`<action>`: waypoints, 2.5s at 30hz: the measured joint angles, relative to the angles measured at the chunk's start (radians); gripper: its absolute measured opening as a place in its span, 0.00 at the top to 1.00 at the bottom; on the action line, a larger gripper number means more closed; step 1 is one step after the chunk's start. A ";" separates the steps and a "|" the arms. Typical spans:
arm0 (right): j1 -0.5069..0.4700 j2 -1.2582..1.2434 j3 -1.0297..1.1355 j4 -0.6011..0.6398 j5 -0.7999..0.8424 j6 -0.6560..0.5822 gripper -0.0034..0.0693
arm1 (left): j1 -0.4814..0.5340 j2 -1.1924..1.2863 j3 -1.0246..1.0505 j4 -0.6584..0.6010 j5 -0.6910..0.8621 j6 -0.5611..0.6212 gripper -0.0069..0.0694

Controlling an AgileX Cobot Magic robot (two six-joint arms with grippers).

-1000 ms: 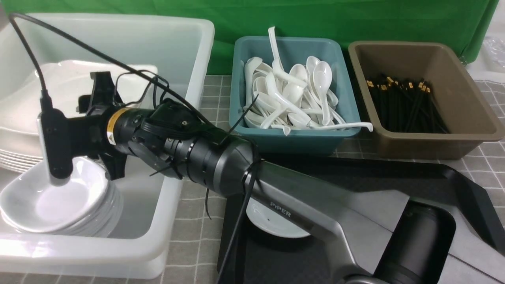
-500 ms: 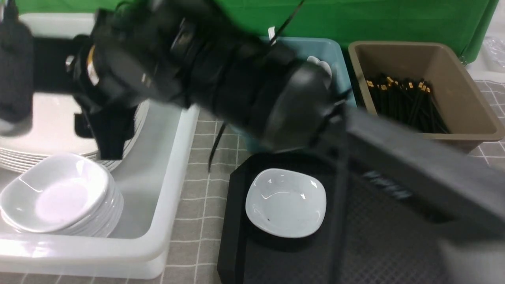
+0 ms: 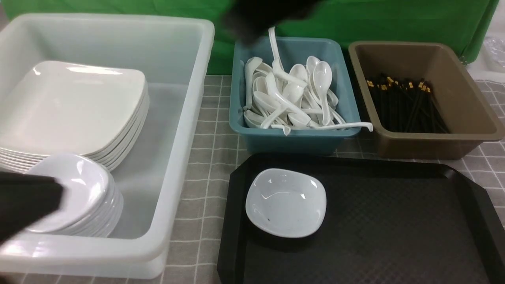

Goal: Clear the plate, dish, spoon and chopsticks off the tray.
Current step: Use the left arm to grab a small plate from the dinner plate, then use the left arm to put the small plate into the large storage box on the left

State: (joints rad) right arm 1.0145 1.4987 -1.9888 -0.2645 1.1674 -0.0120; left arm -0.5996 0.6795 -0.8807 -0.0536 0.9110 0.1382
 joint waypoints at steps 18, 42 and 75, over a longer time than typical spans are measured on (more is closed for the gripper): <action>-0.002 -0.915 0.956 -0.015 0.000 0.345 0.86 | -0.265 0.985 -0.366 -0.057 -0.173 0.034 0.89; -0.002 -1.078 0.986 -0.021 0.000 0.288 0.83 | -0.311 1.447 -0.696 0.229 -0.090 -0.194 0.65; -0.002 -1.003 0.986 0.008 -0.192 0.333 0.83 | -0.037 0.415 -0.006 0.516 0.126 -0.177 0.87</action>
State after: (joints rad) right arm 1.0126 0.4956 -1.0025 -0.2561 0.9750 0.3214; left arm -0.6371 1.0947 -0.8868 0.4629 1.0371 -0.0392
